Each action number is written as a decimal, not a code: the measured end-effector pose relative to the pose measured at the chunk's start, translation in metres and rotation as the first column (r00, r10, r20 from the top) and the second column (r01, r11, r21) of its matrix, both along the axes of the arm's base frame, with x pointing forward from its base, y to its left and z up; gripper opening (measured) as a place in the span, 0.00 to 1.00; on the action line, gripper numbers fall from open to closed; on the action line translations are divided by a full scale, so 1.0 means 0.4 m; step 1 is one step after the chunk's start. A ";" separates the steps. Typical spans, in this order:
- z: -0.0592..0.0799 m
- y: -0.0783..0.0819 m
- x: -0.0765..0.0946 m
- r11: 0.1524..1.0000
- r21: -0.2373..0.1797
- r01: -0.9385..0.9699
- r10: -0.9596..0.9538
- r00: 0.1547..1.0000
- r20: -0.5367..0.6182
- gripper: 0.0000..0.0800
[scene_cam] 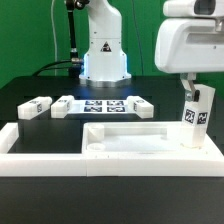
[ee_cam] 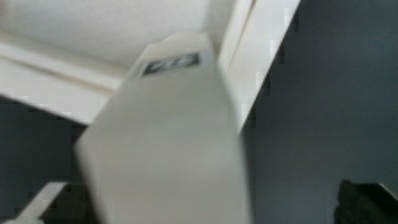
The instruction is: Assemble desk
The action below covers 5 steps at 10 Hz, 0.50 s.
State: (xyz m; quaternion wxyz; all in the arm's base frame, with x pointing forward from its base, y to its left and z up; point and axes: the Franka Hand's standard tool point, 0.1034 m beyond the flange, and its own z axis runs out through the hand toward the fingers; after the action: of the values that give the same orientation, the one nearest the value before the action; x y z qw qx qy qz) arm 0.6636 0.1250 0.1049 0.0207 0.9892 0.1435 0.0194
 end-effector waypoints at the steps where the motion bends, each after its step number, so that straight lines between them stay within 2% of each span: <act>1: -0.011 -0.009 -0.009 1.000 -0.005 -0.001 0.001 1.000 -0.010 0.81; 3: -0.007 -0.050 -0.009 1.000 -0.021 -0.005 0.004 1.000 -0.015 0.81; 5: -0.006 -0.052 -0.008 1.000 -0.022 -0.002 0.002 1.000 -0.015 0.80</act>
Offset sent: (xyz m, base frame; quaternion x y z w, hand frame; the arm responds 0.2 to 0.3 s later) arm -0.0063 -0.0246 0.0148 -0.0387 -0.0369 -0.0018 0.9986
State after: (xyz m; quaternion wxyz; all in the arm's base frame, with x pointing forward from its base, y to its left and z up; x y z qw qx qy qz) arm 0.6604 0.1043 0.1026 0.0305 0.9889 0.1448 0.0106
